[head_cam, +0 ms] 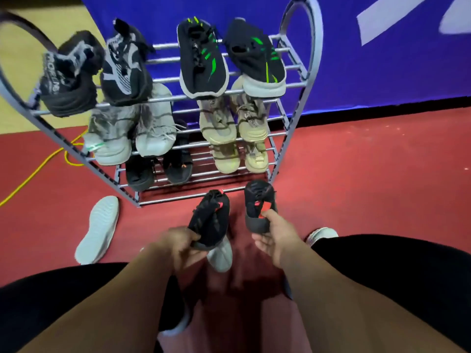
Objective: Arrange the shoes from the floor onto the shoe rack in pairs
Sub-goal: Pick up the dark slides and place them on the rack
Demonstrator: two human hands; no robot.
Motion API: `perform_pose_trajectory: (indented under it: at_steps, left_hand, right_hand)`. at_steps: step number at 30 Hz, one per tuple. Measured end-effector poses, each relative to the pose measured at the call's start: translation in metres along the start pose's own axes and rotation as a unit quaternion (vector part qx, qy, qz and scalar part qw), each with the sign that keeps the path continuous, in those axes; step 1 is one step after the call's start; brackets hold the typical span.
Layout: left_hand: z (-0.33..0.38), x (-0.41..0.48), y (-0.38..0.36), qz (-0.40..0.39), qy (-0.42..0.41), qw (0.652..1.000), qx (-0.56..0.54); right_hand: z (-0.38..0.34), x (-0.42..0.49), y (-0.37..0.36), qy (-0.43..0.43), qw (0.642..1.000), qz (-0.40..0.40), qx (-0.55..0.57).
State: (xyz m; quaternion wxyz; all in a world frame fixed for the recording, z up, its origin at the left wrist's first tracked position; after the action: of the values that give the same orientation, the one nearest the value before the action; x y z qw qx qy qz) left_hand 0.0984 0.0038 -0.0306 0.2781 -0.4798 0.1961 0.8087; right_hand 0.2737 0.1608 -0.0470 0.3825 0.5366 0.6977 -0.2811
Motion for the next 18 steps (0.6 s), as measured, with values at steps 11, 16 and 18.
perform_pose_trajectory:
  at_steps: [11,16,18]
  left_hand:
    - [-0.023,0.125,-0.040,-0.031,0.002,0.981,-0.193]
    - [-0.017,0.175,-0.058,-0.016,-0.001,0.966,-0.258]
    - [-0.009,0.192,-0.064,-0.021,-0.007,0.959,-0.283]
  right_hand:
    - [0.005,0.124,-0.027,-0.099,0.994,-0.041,0.035]
    - [-0.009,0.178,-0.045,-0.105,0.987,-0.062,0.107]
    - [-0.023,0.197,-0.054,-0.091,0.986,-0.073,0.116]
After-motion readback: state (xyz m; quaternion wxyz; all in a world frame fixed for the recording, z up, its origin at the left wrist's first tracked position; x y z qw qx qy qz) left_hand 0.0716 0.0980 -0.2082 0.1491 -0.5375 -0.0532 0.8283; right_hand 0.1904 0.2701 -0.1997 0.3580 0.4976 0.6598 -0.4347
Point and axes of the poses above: each hand's wrist, its own x-axis towards the middle knuckle, its own y-axis out of the back of the hand, z = x × y, the point moved 8 cm from there along x, towards the middle knuckle, and after that the axes turned 2 degrees about z, right-handed, at the moved point
